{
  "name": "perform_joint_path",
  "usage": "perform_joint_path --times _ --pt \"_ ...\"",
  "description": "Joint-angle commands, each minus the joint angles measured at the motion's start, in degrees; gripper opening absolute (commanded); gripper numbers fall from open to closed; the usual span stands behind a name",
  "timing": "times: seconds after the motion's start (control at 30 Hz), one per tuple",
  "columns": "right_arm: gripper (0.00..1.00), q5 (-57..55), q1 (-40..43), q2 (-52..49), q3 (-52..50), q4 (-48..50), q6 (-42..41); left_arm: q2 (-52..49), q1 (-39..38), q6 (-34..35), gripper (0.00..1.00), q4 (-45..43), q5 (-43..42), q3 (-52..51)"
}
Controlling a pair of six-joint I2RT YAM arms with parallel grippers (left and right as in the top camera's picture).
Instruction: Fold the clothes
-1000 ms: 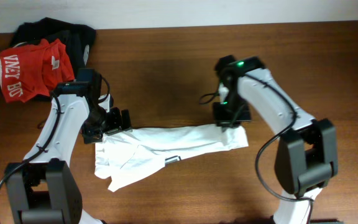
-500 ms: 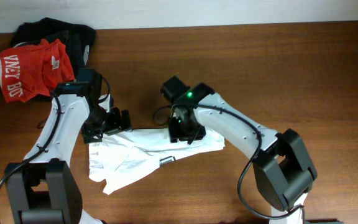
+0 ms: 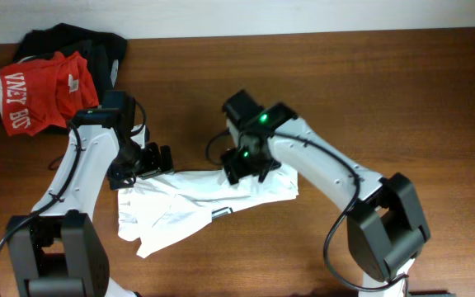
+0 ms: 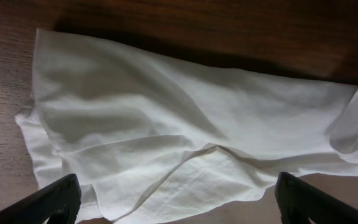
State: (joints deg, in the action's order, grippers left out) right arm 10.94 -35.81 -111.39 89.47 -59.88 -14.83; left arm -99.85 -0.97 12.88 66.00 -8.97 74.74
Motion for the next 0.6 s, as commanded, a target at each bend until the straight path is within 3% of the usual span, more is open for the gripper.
perform_joint_path --times 0.0,0.2,0.3,0.57 --pt "0.78 -6.14 -3.91 0.0 -3.72 2.08 1.07 0.24 -0.26 -0.11 0.99 0.04 0.42 0.31" --pt "0.71 -9.27 -5.31 -0.63 -10.19 9.7 -2.62 0.24 -0.26 -0.11 0.99 0.04 0.42 0.31" --pt "0.52 -9.27 -5.33 -0.66 -10.19 10.88 -2.62 0.24 -0.26 -0.11 0.99 0.04 0.42 0.31" --pt "0.5 -9.2 -5.49 -3.5 -10.19 11.3 -3.23 0.24 -0.26 -0.11 0.99 0.07 0.39 0.31"
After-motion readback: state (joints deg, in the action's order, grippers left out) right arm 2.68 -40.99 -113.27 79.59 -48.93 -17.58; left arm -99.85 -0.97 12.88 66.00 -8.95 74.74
